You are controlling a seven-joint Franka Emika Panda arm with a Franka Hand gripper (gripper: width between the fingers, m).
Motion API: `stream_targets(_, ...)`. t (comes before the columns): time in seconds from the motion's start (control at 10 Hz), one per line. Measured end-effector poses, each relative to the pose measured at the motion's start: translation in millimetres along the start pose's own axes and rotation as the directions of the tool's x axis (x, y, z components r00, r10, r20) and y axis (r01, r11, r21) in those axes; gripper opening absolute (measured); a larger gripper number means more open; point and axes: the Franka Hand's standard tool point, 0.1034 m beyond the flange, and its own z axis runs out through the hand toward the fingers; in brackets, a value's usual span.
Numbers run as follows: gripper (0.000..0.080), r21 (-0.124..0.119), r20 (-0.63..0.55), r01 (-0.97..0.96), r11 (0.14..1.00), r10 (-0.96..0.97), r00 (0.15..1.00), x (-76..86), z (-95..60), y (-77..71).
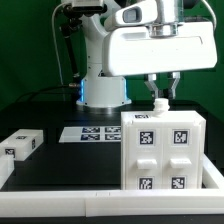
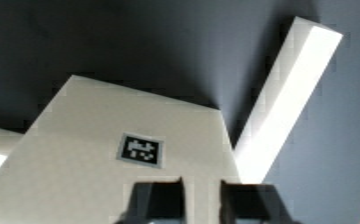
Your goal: Assemble cabinet
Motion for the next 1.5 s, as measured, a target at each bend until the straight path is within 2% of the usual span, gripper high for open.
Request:
stream_targets(0.1,0.0176,0.000,0.000,0.000,1.000,0.000,1.000,-0.1,0.1,-0.1)
stream_targets(0.2,0.0358,0.001,0.005,-0.024,1.000,0.024,1.000,-3.1,4.4,-2.9)
stream_targets(0.3,0.0542,0.007,0.027,-0.051,0.999,0.051,0.998,-13.9,17.0,-9.9)
stream_targets(0.4,0.0676,0.006,0.045,-0.048,0.999,0.047,0.998,-28.5,23.1,-4.2)
stream_targets(0.5,0.0676,-0.004,0.064,-0.043,0.999,0.043,0.997,-50.7,26.8,14.5)
stream_targets(0.6,0.0773,-0.009,0.089,-0.046,0.999,0.046,0.995,-72.9,30.5,33.3)
stream_targets(0.8,0.0791,-0.018,0.108,-0.006,1.000,0.008,0.994,-103.5,33.5,69.9)
stream_targets(0.9,0.0798,-0.024,0.118,0.009,1.000,-0.006,0.993,-117.7,32.8,98.0)
stream_targets(1.0,0.0798,-0.033,0.118,0.033,0.999,-0.029,0.993,-120.7,25.8,127.8)
stream_targets(1.1,0.0797,-0.046,0.102,0.033,0.998,-0.029,0.994,-124.4,23.2,148.2)
stream_targets(1.2,0.0797,-0.036,0.119,0.024,0.999,-0.019,0.993,-138.5,30.7,145.8)
stream_targets(1.5,0.0797,-0.034,0.117,0.037,0.999,-0.032,0.993,-134.3,30.0,142.9)
